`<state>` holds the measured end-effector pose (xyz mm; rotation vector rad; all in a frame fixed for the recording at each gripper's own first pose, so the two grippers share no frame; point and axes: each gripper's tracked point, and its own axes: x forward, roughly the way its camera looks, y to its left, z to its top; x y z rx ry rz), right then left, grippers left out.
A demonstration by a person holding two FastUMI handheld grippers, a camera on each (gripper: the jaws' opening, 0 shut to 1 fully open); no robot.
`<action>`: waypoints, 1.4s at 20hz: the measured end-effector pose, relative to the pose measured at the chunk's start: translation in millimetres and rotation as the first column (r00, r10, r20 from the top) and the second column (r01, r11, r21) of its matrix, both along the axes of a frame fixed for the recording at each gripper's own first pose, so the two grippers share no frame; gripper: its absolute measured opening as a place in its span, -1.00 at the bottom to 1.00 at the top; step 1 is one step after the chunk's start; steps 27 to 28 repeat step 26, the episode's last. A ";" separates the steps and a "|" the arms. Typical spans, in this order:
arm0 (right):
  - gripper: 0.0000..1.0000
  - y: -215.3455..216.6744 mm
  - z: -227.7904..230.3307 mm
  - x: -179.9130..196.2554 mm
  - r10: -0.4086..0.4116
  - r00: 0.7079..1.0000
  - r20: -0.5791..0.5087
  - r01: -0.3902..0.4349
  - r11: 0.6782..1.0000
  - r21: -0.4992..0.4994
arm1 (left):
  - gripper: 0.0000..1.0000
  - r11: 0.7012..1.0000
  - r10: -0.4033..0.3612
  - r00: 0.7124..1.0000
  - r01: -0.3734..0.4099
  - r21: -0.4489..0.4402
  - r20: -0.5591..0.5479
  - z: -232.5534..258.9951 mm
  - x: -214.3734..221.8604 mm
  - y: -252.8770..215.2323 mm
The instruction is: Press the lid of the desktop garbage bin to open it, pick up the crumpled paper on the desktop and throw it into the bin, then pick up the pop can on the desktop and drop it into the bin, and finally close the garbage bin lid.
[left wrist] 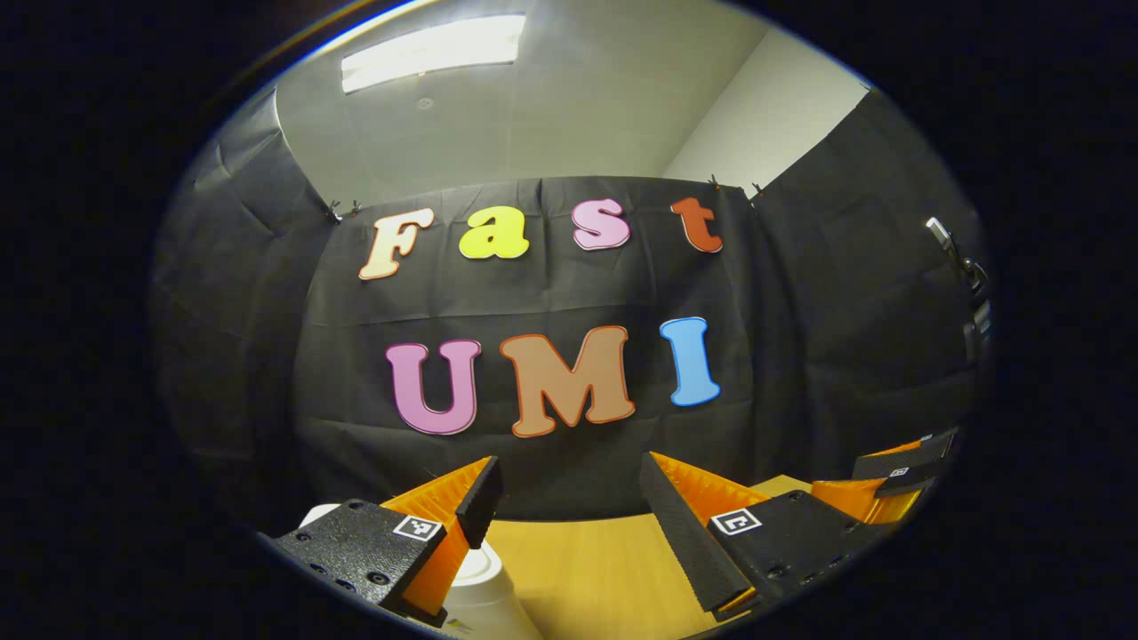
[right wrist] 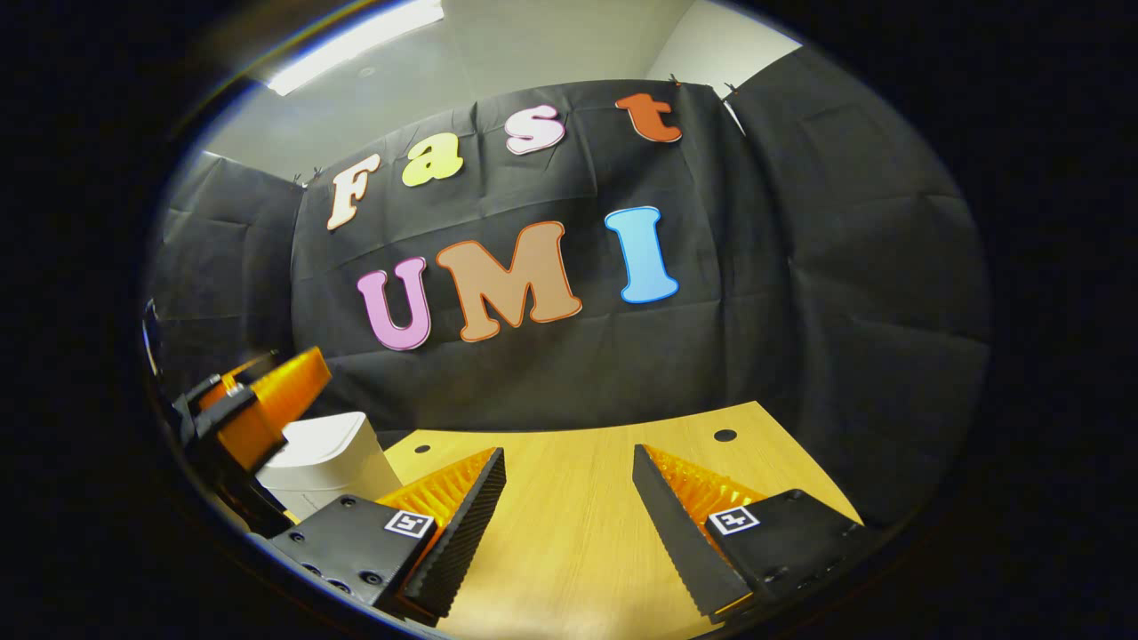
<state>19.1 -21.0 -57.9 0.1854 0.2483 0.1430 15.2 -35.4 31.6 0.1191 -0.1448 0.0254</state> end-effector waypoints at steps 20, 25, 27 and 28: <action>0.92 -0.7 2.4 -4.2 -0.056 0.998 0.037 0.055 0.998 0.006 | 0.87 0.999 -0.030 0.998 0.028 -0.037 -0.063 -32.2 -3.3 -8.6; 0.91 2.3 21.5 -5.9 -0.068 0.987 0.148 0.076 0.996 -0.049 | 0.87 0.997 -0.054 0.996 0.049 -0.057 -0.076 -37.3 -1.5 -14.0; 0.91 1.0 23.7 -5.9 -0.071 0.984 0.166 0.084 0.994 -0.073 | 0.87 0.997 -0.058 0.996 0.053 -0.061 -0.075 -37.4 -3.4 -15.4; 0.91 1.0 23.7 -5.9 -0.071 0.984 0.166 0.084 0.994 -0.073 | 0.87 0.997 -0.058 0.996 0.053 -0.061 -0.075 -37.4 -3.4 -15.4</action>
